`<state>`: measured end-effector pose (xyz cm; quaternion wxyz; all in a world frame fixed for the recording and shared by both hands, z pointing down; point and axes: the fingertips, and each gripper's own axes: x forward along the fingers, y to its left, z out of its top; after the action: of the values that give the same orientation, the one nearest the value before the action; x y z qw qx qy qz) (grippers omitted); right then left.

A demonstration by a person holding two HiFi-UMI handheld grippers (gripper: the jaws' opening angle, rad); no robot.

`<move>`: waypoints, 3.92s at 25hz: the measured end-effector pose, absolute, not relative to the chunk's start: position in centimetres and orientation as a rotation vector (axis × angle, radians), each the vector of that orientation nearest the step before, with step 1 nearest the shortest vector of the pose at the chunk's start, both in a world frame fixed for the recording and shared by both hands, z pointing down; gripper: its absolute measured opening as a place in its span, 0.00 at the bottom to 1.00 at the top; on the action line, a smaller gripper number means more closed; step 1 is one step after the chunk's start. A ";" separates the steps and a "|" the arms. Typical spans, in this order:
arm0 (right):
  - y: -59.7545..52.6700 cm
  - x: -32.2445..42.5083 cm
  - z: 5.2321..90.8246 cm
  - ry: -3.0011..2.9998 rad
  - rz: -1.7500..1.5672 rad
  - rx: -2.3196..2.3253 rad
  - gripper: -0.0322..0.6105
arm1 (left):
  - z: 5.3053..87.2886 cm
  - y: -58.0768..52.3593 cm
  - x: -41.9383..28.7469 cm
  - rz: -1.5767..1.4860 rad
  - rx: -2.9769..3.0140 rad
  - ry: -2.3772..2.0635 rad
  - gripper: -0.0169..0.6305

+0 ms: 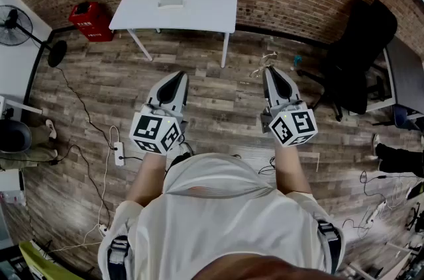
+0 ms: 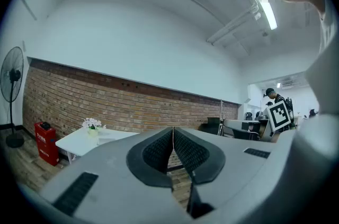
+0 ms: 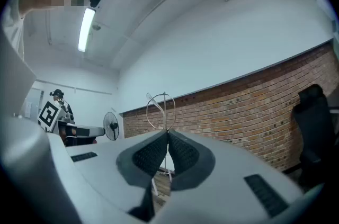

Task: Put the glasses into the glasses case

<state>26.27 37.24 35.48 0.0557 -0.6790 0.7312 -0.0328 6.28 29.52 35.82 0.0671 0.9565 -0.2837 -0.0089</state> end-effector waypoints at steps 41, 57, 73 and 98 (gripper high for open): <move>20.8 9.0 37.2 2.362 -0.135 -1.900 0.14 | 39.9 15.9 -14.1 -0.048 2.735 -1.037 0.05; 6.0 16.3 37.9 2.388 -0.189 -1.806 0.14 | 38.5 2.9 -7.6 -0.011 2.713 -1.134 0.05; -6.3 28.0 40.0 2.377 -0.277 -1.799 0.14 | 38.2 -9.2 3.0 0.065 2.712 -1.160 0.05; -24.5 23.3 38.7 2.246 -0.239 -2.045 0.14 | 38.0 -32.8 0.5 0.003 2.792 -0.863 0.05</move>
<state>23.32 -24.52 38.73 0.0474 -0.6704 0.7363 -0.0785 0.48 -32.79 38.04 0.1094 0.9497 -0.2934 0.0012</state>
